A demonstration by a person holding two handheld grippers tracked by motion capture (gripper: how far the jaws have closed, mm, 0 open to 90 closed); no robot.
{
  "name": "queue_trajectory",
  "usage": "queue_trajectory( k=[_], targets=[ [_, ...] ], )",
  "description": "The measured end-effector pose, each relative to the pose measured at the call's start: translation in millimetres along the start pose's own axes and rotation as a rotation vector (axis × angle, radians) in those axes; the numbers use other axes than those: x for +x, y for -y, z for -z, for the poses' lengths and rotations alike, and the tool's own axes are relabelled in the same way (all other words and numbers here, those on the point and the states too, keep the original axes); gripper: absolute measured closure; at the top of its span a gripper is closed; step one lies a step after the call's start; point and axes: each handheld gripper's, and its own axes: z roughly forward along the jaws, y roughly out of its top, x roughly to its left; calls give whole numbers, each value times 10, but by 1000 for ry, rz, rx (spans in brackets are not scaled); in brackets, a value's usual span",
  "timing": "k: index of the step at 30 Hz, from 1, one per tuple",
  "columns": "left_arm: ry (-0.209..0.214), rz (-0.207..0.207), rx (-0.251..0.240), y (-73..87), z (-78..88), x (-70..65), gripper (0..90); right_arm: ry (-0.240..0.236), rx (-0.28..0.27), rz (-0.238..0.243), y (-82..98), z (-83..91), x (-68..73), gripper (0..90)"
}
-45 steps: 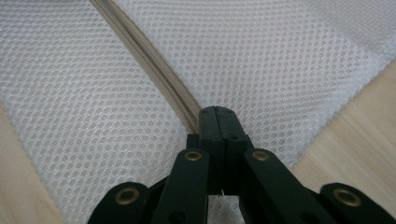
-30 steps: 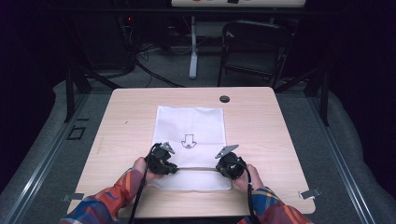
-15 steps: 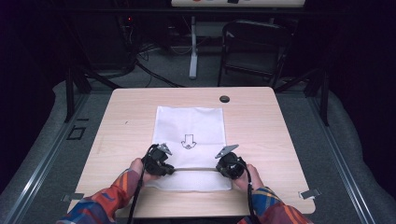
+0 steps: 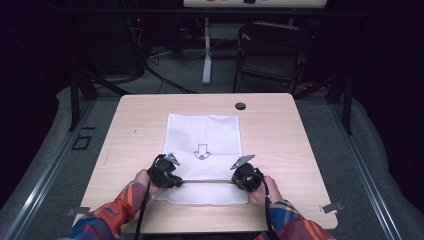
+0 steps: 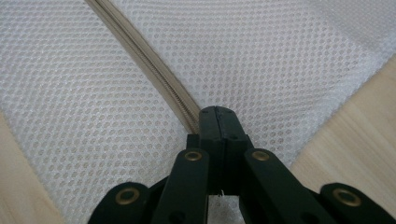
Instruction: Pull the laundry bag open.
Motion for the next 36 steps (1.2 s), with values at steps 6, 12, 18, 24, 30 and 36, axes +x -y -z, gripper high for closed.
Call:
queue_trajectory(
  k=[6, 12, 18, 24, 30, 36],
  targets=[
    [8, 9, 4, 41, 34, 40, 813, 1, 0, -5, 7, 3, -16, 900],
    [3, 17, 5, 79, 69, 63, 813, 1, -2, -8, 11, 3, -19, 900],
    [-8, 25, 10, 133, 114, 94, 813, 4, 10, -12, 11, 13, -28, 900],
    [-9, 46, 2, 197, 151, 127, 813, 6, 14, -17, 23, 22, -52, 900],
    [-22, 58, -3, 236, 180, 145, 813, 10, 19, -23, 24, 27, -55, 900],
    [-28, 74, -2, 281, 228, 176, 812, 15, 18, -28, 24, 25, -48, 900]
  ],
)
